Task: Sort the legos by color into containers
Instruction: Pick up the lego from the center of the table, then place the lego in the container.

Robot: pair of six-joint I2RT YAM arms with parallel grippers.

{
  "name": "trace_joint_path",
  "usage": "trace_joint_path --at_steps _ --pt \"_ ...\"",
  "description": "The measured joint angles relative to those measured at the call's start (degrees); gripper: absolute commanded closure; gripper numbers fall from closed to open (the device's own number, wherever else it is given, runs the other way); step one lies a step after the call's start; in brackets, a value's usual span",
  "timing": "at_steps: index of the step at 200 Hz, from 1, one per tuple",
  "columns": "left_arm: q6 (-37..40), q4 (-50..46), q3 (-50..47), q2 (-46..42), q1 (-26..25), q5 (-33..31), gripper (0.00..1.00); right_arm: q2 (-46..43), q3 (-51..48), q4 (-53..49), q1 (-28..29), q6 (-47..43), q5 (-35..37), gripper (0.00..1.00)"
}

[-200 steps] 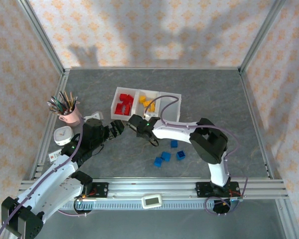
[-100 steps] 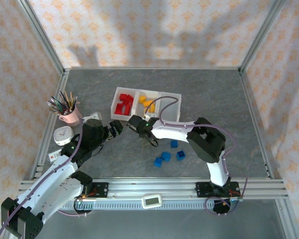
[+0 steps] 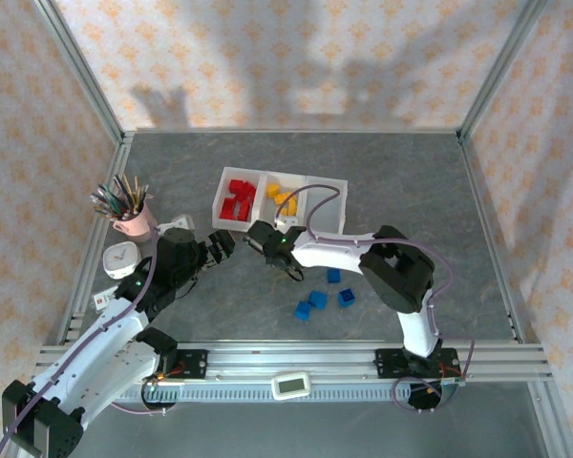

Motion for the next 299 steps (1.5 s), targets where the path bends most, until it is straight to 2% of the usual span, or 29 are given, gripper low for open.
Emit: trace_joint_path --at_steps 36,71,105,136,165,187,231,264,299 --pt "0.0 -0.1 0.3 0.0 0.0 0.0 0.01 -1.3 0.0 -0.1 0.0 -1.1 0.1 0.68" --pt "0.0 -0.7 2.4 0.0 0.0 -0.2 0.01 -6.2 0.2 -0.3 -0.2 -3.0 0.1 0.68" --pt "0.1 -0.8 4.3 0.2 0.0 -0.5 0.01 -9.2 3.1 -0.2 -2.6 -6.1 0.4 0.68" --pt "0.5 -0.1 6.0 3.7 0.0 -0.4 0.01 -7.4 8.5 0.6 -7.0 -9.7 0.6 0.68" --pt "0.5 1.8 6.4 6.8 0.0 -0.4 0.01 -1.0 15.7 2.0 -10.0 -12.7 1.1 0.67" --pt "1.0 2.5 6.4 7.7 0.0 -0.4 0.01 4.4 19.7 2.8 -11.2 -14.6 1.1 0.63" --pt "1.6 3.1 7.3 8.0 0.0 -0.4 0.01 10.4 24.8 2.2 -12.8 -16.7 -0.4 0.46" --pt "1.6 3.2 7.9 8.0 0.0 -0.4 0.01 7.8 23.5 2.3 -12.9 -17.8 -0.7 0.39" --pt "1.6 3.2 7.9 8.0 0.0 0.1 0.01 -2.6 13.9 2.7 -12.9 -18.2 -0.9 0.34"
